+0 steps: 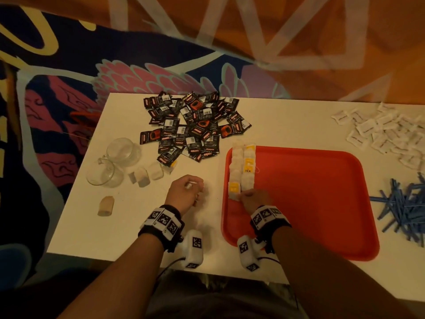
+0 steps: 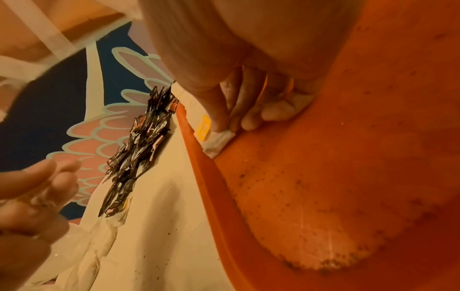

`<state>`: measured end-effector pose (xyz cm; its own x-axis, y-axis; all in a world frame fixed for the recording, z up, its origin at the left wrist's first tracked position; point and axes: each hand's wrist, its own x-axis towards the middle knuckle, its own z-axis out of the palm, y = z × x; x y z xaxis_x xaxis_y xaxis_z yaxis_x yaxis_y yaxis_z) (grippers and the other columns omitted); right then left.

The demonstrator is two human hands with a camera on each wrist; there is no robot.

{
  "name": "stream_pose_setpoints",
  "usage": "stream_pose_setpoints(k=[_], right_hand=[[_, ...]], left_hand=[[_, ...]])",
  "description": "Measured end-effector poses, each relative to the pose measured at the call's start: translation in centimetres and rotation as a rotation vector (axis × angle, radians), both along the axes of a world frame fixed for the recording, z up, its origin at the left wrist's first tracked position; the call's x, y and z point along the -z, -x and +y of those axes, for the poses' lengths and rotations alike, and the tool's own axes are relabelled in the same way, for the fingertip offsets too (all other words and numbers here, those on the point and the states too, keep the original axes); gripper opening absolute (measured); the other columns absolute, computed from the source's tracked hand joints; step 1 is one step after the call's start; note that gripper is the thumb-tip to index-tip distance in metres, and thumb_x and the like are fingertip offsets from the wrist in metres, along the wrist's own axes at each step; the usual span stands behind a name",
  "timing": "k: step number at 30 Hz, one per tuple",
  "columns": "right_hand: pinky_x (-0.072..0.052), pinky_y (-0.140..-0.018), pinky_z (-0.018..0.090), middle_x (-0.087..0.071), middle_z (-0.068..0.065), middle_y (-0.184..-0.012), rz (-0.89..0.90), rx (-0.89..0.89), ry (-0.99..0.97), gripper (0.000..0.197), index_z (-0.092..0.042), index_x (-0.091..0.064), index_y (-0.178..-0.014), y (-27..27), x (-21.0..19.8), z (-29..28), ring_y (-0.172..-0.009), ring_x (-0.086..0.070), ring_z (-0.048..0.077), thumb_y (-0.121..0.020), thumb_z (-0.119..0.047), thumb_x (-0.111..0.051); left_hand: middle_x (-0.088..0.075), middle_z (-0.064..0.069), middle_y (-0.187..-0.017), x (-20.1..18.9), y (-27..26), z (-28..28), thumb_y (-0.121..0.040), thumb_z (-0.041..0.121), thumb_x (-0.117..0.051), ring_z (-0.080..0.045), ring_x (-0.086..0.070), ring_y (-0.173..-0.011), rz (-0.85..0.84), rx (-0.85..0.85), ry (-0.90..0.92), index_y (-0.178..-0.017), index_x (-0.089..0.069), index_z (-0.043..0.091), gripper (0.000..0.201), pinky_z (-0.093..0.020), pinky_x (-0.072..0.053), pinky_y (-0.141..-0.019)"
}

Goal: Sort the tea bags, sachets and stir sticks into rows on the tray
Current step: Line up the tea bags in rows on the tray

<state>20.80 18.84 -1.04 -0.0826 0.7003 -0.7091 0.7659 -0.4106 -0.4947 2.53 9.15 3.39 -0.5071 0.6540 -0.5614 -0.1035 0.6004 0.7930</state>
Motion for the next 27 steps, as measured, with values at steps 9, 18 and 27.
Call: stream_pose_setpoints(k=[9, 18, 27], right_hand=[[-0.045, -0.064, 0.013, -0.065, -0.008, -0.09, 0.244, -0.081, -0.155, 0.008, -0.022, -0.072, -0.094, -1.0, -3.6, 0.8, -0.089, -0.06, 0.01, -0.087, -0.021, -0.068], [-0.053, -0.075, 0.028, -0.067, -0.004, -0.088, 0.52, -0.449, -0.473, 0.023, -0.021, -0.071, -0.094, -0.7, -10.3, 0.8, -0.081, -0.061, 0.013, -0.074, -0.024, -0.081], [-0.043, -0.075, 0.02, -0.055, -0.006, -0.097, 0.382, -0.733, -0.599, 0.021, -0.026, -0.071, -0.1, -2.7, -12.5, 2.1, -0.083, -0.051, 0.007, -0.084, -0.014, -0.064]], left_hand=[[-0.053, -0.002, -0.059, -1.7, -2.0, 2.3, -0.101, 0.052, -0.045, -0.013, -0.047, -0.046, -0.312, -0.075, 0.024, -0.092, -0.061, 0.01, 0.046, -0.021, -0.028, -0.041], [-0.061, -0.003, -0.064, -4.2, -4.8, 5.4, -0.095, 0.066, -0.038, -0.013, -0.05, -0.042, -0.534, -0.119, -0.006, -0.082, -0.06, 0.017, 0.056, -0.017, -0.037, -0.037], [-0.055, -0.007, -0.059, -6.1, -5.9, 6.2, -0.085, 0.052, -0.06, -0.015, -0.056, -0.041, -0.789, -0.009, -0.037, -0.069, -0.057, 0.009, 0.046, -0.013, -0.024, -0.032]])
